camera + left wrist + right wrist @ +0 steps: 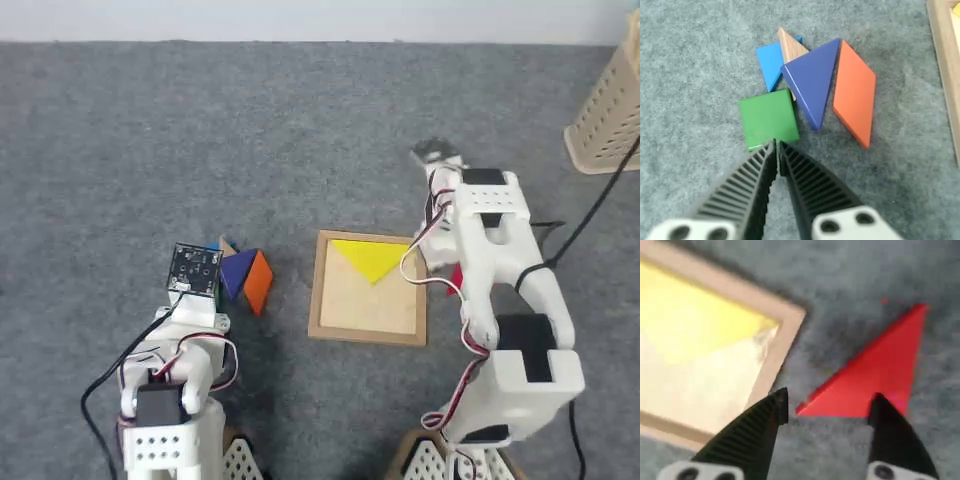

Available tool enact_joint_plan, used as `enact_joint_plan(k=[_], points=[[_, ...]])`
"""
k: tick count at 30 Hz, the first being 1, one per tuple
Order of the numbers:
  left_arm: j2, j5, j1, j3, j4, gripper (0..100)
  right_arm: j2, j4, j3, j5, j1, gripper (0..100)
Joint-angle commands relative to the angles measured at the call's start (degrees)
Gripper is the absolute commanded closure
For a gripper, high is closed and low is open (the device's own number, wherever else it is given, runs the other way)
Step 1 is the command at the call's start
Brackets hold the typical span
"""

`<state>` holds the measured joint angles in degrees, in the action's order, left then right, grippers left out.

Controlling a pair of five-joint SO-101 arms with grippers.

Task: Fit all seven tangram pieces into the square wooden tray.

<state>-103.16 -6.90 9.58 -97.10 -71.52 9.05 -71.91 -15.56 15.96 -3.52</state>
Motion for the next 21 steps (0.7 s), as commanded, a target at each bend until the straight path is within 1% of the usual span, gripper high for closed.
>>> enact_joint_plan(k=[1, 5, 8, 14, 21], points=[[0.0, -0.4, 0.0, 0.5, -0.4, 99, -3.1, 1.0, 3.7, -4.8, 4.5, 69.4], [0.0, -0.4, 0.0, 0.5, -0.4, 99, 1.9, 3.4, 4.0, -6.9, 6.6, 69.4], [0.0, -0.4, 0.0, 0.5, -0.4, 99, 5.7, 4.3, 4.3, -6.6, 5.9, 69.4], [0.0, -0.4, 0.0, 0.5, -0.4, 99, 11.6, 2.7, 7.6, -6.1, 4.4, 69.8], [0.0, -0.4, 0.0, 0.5, -0.4, 99, 13.8, 2.6, 7.9, -6.0, 4.0, 83.8]])
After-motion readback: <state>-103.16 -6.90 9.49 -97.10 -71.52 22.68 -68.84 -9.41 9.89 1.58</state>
